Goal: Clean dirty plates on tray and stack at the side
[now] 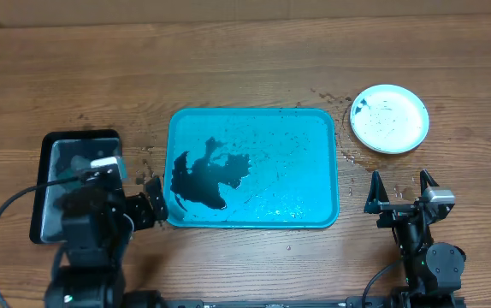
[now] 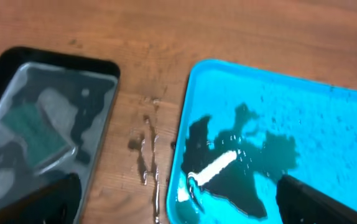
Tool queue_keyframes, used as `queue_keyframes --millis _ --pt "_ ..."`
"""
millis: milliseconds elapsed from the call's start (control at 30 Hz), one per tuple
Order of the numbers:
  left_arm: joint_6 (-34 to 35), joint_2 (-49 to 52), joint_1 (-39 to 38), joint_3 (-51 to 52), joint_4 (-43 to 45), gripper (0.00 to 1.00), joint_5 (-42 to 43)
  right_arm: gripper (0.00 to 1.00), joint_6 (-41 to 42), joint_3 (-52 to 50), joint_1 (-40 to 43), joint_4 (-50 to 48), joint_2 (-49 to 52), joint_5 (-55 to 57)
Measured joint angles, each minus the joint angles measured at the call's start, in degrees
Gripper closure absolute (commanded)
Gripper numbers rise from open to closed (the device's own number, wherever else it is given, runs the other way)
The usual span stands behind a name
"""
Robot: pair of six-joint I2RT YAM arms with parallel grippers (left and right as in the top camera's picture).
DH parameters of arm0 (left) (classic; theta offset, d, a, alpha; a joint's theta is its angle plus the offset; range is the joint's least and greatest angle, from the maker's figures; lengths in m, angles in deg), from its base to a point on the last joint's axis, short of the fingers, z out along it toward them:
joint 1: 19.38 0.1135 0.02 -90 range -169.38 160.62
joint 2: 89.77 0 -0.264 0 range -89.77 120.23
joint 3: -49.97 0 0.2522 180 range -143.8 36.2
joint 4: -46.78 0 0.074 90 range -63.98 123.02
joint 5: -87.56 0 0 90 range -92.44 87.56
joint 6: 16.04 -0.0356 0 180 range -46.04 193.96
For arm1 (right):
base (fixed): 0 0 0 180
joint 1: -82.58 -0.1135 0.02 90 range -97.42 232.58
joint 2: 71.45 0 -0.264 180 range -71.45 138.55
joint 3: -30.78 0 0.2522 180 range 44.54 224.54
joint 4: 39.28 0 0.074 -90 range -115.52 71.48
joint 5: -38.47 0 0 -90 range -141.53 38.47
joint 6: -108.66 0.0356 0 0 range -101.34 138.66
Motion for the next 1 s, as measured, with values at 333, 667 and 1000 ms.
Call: queue_keyframes --millis 333,667,1000 --pt "-0.24 -13.79 0.0 23.21 25.59 0.0 3.3 0.0 0.0 0.0 -0.02 0.0 0.0 0.02" --pt "-0.2 -24.09 0.0 34.53 37.53 0.0 4.35 0.0 0.02 0.0 0.0 0.02 0.0 -0.02" --pt "3.65 -28.57 -0.11 42.77 46.31 0.0 4.39 0.0 0.02 0.0 0.0 0.04 0.0 0.0"
